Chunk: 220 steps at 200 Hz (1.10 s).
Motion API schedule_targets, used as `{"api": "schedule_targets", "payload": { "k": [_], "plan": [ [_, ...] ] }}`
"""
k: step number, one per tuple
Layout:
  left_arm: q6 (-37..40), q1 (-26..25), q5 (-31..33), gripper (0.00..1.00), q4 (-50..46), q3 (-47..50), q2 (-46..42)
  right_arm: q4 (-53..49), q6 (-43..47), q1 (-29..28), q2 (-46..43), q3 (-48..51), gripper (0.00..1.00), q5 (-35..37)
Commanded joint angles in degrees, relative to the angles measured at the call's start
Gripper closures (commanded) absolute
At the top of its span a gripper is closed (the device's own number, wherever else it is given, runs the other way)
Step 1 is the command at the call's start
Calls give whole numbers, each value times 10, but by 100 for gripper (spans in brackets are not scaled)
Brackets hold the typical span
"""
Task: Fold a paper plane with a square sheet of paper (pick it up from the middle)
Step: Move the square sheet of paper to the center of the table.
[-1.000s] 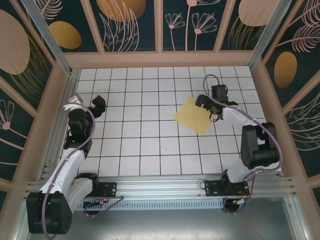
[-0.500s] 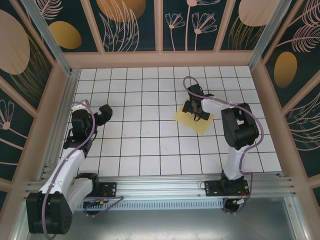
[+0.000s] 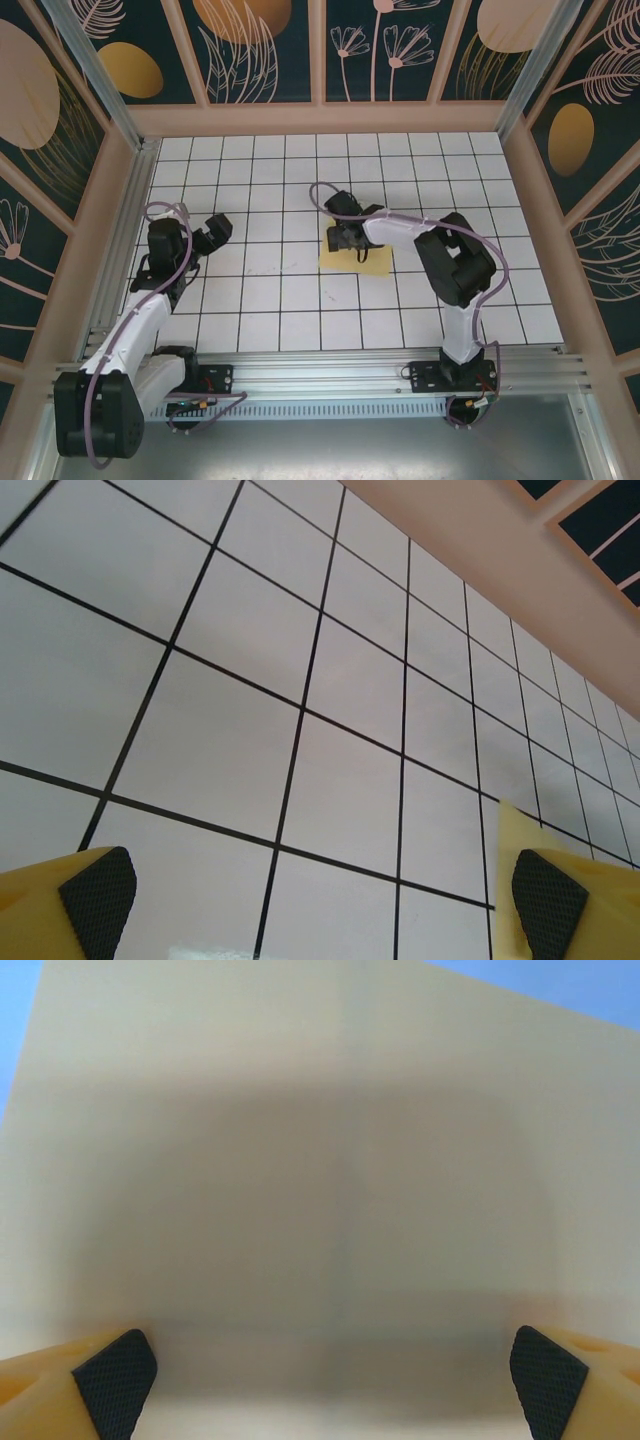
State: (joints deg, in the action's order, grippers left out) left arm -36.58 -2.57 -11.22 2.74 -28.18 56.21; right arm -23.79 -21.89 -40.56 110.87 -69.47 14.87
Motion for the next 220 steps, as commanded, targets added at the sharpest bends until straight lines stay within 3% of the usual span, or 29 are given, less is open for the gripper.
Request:
{"api": "schedule_targets", "payload": {
  "k": [1,38,69,111,159,220],
  "plan": [
    [-34,2,-46,1,0,1,7,-60,30,-41,-2,29,3,-55],
    [-80,-17,-69,2,19,20,7,-70,-68,-33,-71,-29,1,-23],
    [-102,-71,-60,8,20,17,29,-52,-138,16,-119,30,1,-62],
    [-160,-169,-54,26,54,-13,121,-10,-135,55,-131,74,4,-154],
    [-205,-292,-37,57,92,-97,263,-6,-122,67,-96,63,17,-167],
    [-225,-349,-25,88,79,-189,406,-4,-106,75,-75,62,21,-170]
  ]
}}
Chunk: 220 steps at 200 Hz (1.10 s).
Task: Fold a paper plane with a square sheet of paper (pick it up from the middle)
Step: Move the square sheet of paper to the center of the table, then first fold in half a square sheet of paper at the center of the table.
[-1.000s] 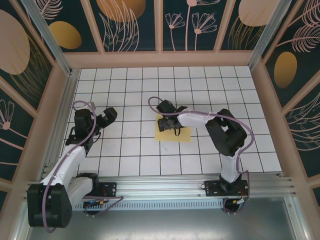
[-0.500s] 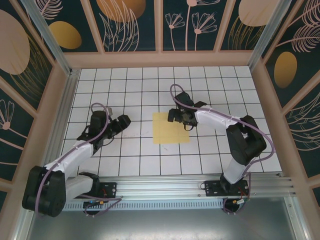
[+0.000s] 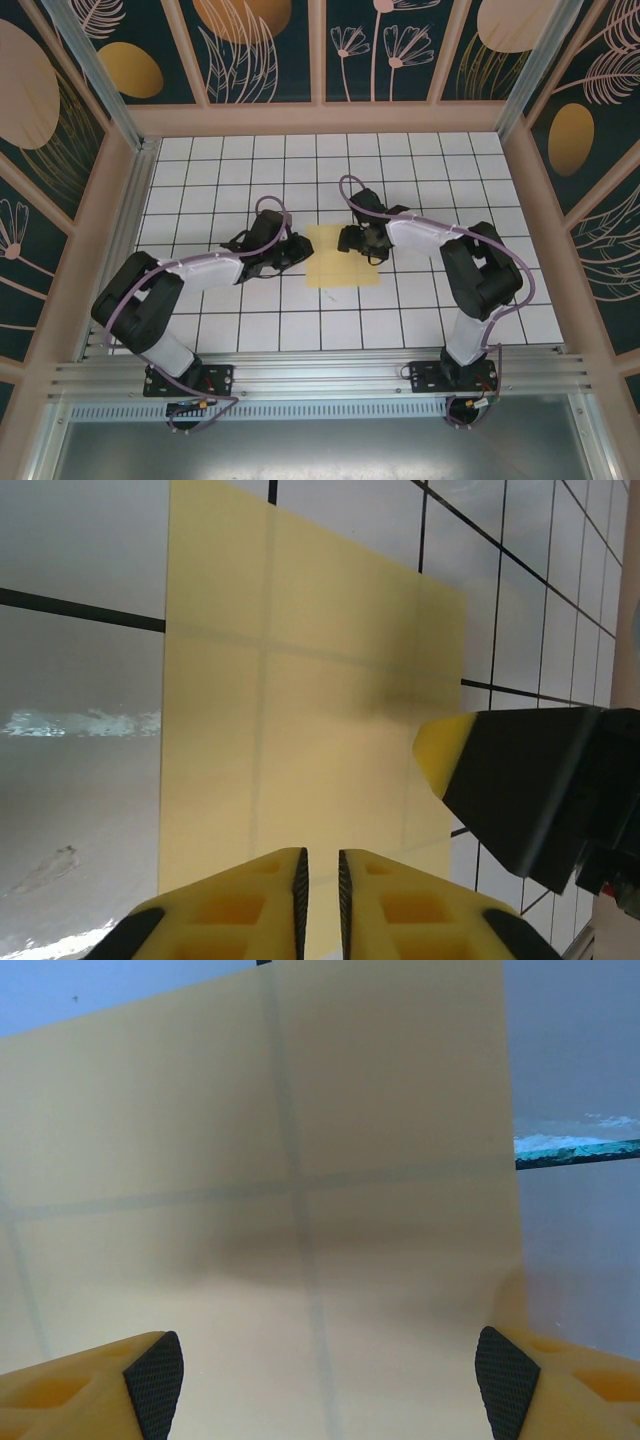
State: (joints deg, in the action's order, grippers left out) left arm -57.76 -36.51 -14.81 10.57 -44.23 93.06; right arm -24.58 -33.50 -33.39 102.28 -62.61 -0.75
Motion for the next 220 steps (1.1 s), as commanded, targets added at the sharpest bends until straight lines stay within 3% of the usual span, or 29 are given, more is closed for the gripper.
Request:
{"api": "schedule_targets", "payload": {
  "k": [1,91,182,220],
  "plan": [
    [-13,-11,11,88,0,-30,39,4,10,3,11,-7,21,-14],
    [-4,-19,49,100,-57,-66,128,15,26,2,19,10,15,-34],
    [10,-21,45,100,-80,-82,157,50,35,-6,22,18,7,-109],
    [12,-22,44,100,-85,-85,160,50,33,-6,21,14,7,-98]
  ]
}}
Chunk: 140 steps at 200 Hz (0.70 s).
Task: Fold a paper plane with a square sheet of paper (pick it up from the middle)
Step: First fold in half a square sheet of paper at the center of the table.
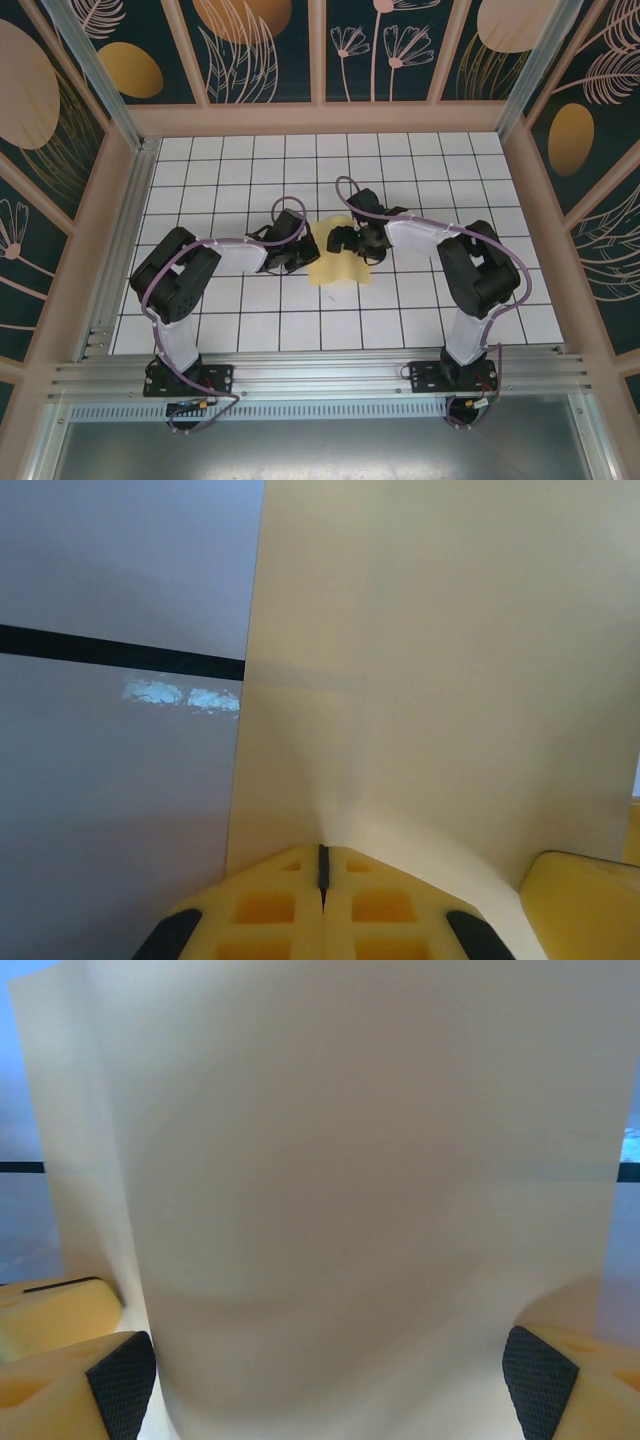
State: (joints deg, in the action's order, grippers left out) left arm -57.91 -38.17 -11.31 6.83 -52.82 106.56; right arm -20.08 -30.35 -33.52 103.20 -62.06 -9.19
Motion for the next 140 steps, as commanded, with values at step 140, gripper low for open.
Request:
{"api": "schedule_targets", "payload": {
  "k": [140],
  "plan": [
    [-9,-4,-47,100,41,31,-4,56,-1,-13,-9,26,43,-50]
  ]
}}
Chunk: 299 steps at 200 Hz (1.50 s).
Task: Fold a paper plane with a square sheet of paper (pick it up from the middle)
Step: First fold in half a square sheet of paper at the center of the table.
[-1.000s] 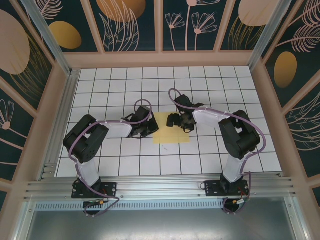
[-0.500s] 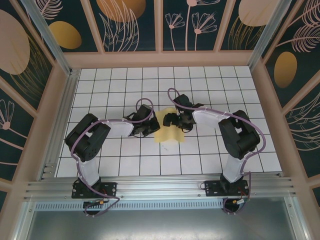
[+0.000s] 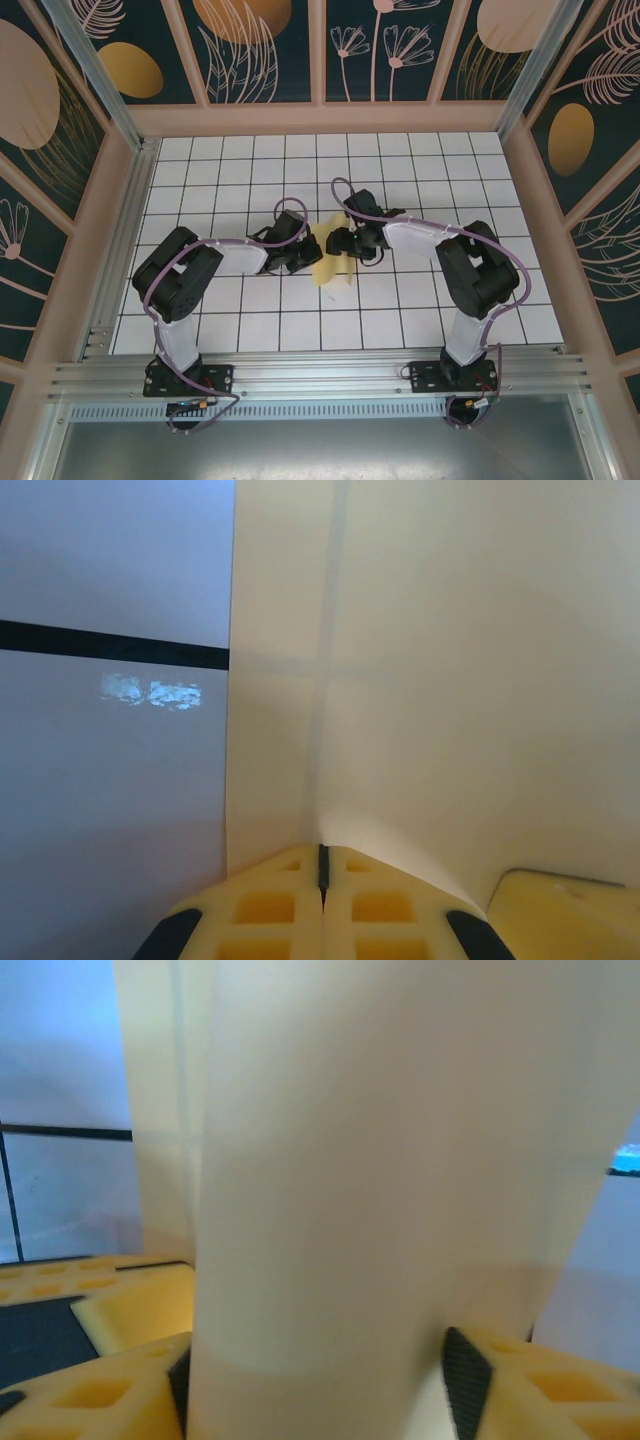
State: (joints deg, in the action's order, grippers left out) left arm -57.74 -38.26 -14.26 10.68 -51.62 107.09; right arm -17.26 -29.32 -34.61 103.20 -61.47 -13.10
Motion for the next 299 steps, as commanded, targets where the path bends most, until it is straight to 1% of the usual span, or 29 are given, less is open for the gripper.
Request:
{"api": "schedule_targets", "payload": {
  "k": [1,21,41,71,84,86,90,101,124,149,157,190,209,220,233,271,299],
  "plan": [
    [-11,-3,-17,100,3,19,-10,29,-12,-2,-10,21,44,-12],
    [-14,-3,-22,100,12,20,-17,50,-17,1,-22,38,51,-19],
    [-17,1,-26,100,22,22,-29,84,-26,11,-41,64,59,-45],
    [-25,24,-38,87,48,48,-72,157,-42,30,-71,111,67,-116],
    [-32,36,-51,81,71,69,-85,185,-52,29,-78,130,68,-152],
    [-33,38,-54,80,75,72,-98,190,-54,42,-79,132,68,-158],
    [-37,43,-59,78,84,79,-107,201,-57,49,-80,138,68,-172],
    [-44,54,-75,73,110,103,-122,232,-68,57,-83,154,70,-203],
    [-44,70,-108,63,178,149,-149,303,-99,69,-90,180,70,-267],
    [-37,77,-128,42,226,187,-175,360,-123,78,-97,196,71,-317],
    [-39,77,-134,37,240,195,-177,372,-126,80,-98,198,71,-332],
    [-46,80,-168,28,285,212,-173,417,-149,90,-100,205,71,-388],
    [-59,82,-189,22,342,229,-178,426,-158,94,-105,205,71,-406],
    [-66,82,-200,22,373,236,-178,432,-163,96,-106,205,71,-417],
    [-68,82,-209,24,382,236,-175,434,-167,97,-106,204,71,-425],
    [-54,83,-202,39,379,234,-167,445,-174,100,-100,208,70,-431],
    [-61,83,-213,43,408,237,-151,458,-183,100,-96,211,70,-433]
  ]
}}
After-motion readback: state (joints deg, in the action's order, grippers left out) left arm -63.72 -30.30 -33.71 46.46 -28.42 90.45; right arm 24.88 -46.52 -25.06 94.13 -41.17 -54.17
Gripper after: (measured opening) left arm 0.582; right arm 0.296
